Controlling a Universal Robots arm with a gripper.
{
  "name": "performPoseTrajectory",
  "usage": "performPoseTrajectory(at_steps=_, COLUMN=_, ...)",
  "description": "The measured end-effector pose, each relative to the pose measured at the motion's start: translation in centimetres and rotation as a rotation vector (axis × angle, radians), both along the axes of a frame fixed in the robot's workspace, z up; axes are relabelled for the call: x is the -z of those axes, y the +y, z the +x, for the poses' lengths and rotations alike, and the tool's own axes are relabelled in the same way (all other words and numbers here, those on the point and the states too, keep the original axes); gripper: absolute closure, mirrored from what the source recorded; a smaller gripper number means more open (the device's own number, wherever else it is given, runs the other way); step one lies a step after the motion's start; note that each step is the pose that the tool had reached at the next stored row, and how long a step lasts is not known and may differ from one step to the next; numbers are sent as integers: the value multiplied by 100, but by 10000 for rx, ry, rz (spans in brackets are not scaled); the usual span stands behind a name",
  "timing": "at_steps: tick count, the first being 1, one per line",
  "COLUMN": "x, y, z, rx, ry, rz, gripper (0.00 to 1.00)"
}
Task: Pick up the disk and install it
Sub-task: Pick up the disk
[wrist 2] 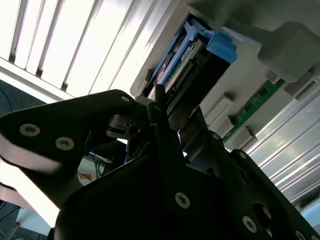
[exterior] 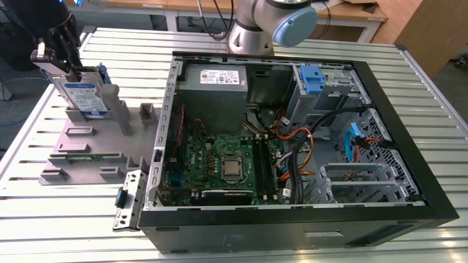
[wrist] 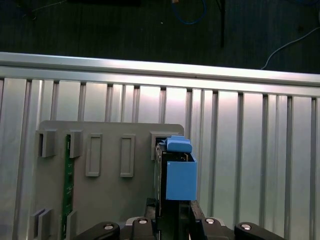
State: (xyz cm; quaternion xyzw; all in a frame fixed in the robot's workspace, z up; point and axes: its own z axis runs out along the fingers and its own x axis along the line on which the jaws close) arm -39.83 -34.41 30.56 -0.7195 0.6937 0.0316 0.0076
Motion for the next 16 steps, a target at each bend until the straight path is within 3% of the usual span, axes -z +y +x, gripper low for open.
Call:
performPoseTrajectory(at_steps=4, x=4, y=0, z=0, rx=623, ry=1, rz=-8, gripper=65)
performPoseTrajectory(at_steps=16, x=7, y=-11, z=-1, rx=863, ry=0, rz=-6, gripper=65)
